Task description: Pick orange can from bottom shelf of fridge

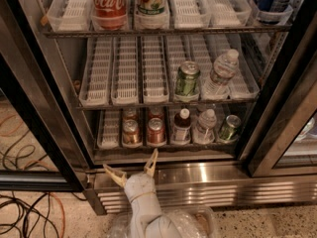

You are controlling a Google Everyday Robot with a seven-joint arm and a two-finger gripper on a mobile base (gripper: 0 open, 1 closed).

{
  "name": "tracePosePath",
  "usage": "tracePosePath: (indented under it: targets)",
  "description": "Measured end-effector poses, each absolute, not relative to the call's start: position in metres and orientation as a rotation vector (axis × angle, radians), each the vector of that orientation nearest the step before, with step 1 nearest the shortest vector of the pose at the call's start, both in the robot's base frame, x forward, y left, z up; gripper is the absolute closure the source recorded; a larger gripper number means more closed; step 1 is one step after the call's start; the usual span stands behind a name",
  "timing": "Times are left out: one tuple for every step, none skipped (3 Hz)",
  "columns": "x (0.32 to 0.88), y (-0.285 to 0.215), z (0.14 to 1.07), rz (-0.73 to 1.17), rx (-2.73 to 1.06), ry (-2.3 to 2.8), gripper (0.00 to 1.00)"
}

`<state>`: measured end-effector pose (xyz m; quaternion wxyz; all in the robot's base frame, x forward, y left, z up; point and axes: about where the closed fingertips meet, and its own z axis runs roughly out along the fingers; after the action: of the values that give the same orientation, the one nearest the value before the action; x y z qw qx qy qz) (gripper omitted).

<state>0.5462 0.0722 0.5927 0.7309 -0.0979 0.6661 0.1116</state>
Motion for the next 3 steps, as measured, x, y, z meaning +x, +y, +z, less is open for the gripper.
tracePosePath:
  targets:
    - [0.557,0.073,0.596,0.226,-0.223,1.463,0.0]
    - [0.571,0.075,0.602,0.195,-0.235,1.47,0.0]
    - [0.571,0.075,0.602,0.195,-0.235,1.47,0.0]
